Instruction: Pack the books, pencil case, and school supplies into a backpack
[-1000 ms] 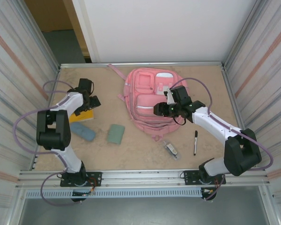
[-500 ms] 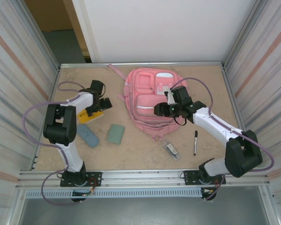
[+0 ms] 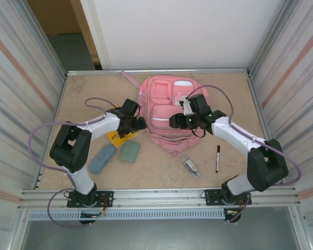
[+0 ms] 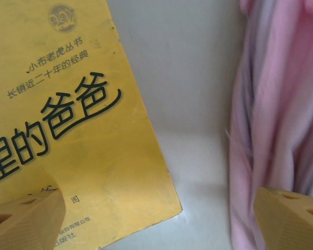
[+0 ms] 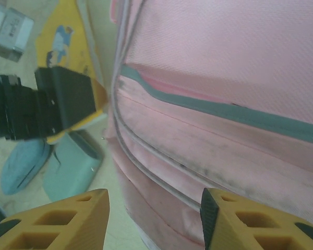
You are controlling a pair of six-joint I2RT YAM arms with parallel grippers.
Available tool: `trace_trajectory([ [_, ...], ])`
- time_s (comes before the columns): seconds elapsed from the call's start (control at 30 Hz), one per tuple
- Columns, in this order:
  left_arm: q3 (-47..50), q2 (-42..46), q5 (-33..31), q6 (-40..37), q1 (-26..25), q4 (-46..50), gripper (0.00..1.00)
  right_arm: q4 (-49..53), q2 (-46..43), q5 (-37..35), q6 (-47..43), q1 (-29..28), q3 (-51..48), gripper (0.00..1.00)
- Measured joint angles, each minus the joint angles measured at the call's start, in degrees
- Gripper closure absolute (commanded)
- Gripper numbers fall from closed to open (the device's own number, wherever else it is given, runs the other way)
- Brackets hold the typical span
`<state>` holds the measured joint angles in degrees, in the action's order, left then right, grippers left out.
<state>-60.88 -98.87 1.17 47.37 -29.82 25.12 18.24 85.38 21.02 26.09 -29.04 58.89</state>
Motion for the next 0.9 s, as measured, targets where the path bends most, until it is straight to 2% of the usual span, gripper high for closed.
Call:
trace_trajectory([
  [0.17, 2.1, 5.1, 2.1, 0.9, -0.7, 5.9, 0.05, 0.5, 10.2, 0.5, -1.6, -5.5, 10.8, 0.52],
  [0.27, 2.0, 11.2, 1.1, 0.1, 1.6, 10.6, 0.05, 0.4, 15.2, 2.1, -1.6, -8.1, 15.6, 0.52],
  [0.33, 2.0, 15.5, 1.2, -1.0, 5.0, 12.6, 0.06, 1.6, 18.8, 3.1, -1.6, -9.3, 19.1, 0.53],
  [0.5, 2.8, 21.8, 3.1, -5.8, 17.8, 13.8, 0.08, 4.3, 28.9, 4.4, -1.2, -13.0, 29.6, 0.54],
  [0.63, 5.8, 20.0, 7.6, -9.1, 24.7, 11.2, 0.18, 6.3, 34.8, 4.2, -0.4, -15.5, 36.2, 0.57],
  [0.7, 6.8, 17.0, 10.0, -10.6, 26.6, 9.1, 0.26, 7.1, 37.8, 3.3, 0.3, -16.3, 39.6, 0.58],
  [0.9, 6.7, 8.5, 13.4, -13.8, 26.8, 3.7, 0.25, 9.6, 45.8, -0.2, 1.0, -16.3, 47.5, 0.55],
])
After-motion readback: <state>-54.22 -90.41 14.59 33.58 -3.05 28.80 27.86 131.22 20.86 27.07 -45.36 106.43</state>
